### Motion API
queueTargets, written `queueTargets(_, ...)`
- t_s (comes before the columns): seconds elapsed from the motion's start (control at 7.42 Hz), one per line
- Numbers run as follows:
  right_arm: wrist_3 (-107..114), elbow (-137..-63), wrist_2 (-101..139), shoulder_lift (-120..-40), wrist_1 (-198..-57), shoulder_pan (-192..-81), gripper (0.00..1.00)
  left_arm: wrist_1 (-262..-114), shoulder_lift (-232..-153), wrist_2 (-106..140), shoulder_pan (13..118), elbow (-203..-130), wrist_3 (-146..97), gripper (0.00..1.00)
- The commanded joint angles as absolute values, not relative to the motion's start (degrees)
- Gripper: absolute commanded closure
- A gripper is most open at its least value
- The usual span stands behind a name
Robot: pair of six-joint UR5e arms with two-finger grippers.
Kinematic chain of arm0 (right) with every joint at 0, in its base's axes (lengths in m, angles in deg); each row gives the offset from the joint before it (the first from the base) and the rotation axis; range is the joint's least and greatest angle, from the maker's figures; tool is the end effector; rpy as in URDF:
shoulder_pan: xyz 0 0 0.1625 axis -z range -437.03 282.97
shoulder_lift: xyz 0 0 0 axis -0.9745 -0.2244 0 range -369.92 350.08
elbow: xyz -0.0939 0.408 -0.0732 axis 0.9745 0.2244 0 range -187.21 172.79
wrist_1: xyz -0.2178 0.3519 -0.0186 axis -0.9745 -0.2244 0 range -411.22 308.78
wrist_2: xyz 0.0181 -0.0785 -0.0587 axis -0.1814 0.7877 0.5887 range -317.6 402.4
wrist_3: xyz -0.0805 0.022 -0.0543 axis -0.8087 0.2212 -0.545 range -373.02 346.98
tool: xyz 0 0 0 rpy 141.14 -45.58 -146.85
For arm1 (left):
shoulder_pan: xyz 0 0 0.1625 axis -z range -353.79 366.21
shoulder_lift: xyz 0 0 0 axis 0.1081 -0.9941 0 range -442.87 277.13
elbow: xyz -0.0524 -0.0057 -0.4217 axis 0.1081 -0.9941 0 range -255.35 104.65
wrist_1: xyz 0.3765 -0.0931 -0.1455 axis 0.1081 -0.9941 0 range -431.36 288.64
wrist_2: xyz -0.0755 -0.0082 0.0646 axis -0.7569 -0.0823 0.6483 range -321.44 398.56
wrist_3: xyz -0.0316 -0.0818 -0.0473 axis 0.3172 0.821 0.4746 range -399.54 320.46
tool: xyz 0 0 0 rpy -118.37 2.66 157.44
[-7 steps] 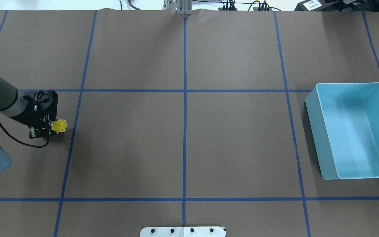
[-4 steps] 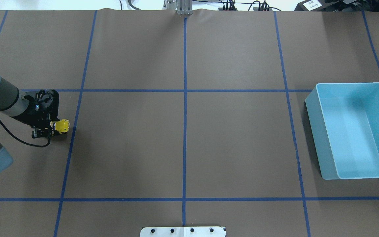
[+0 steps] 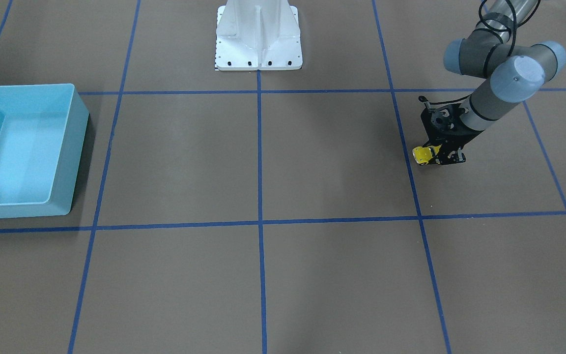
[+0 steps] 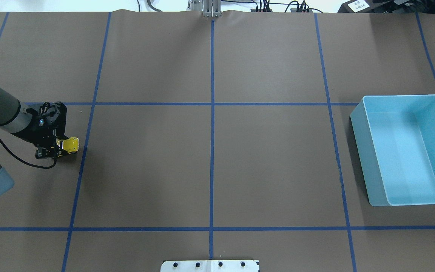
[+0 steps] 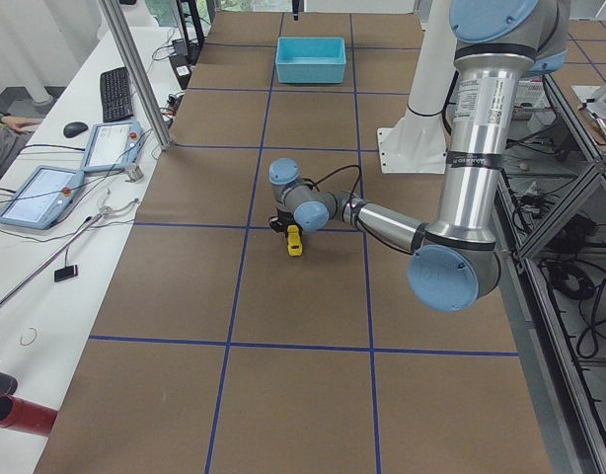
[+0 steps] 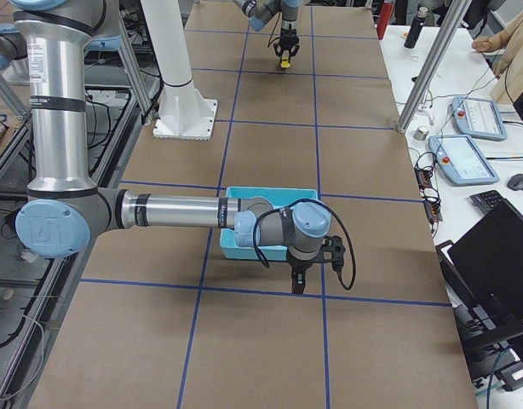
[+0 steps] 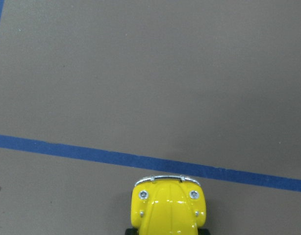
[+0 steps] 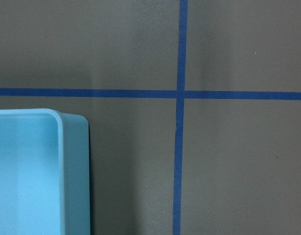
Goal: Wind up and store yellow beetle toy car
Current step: 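Drag the pressed car backward, away from the blue bin, with the left gripper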
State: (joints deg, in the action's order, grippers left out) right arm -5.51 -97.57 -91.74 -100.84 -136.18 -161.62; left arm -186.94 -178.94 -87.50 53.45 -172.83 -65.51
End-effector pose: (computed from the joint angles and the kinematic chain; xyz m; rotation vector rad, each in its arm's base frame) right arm 0.0173 -0.4942 0.6547 -0.0128 -0.7734 0.0046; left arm 0.3216 -0.4577 0.4929 0.6112 0.7517 1.3269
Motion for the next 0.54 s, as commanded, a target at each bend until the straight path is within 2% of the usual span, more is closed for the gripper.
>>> queueTargets(0.0,-3.9,-97.8,-91.4,-100.7,-135.9,-161.7,0.00,-186.9,-178.9,-87.7,53.5,-172.7,-65.6,1.00)
queueTargets(0.4,-3.9,-97.8,-91.4,-100.7,-135.9,-161.7,0.00,-186.9,-178.5,-87.9,53.5,-172.7,-65.6,1.00)
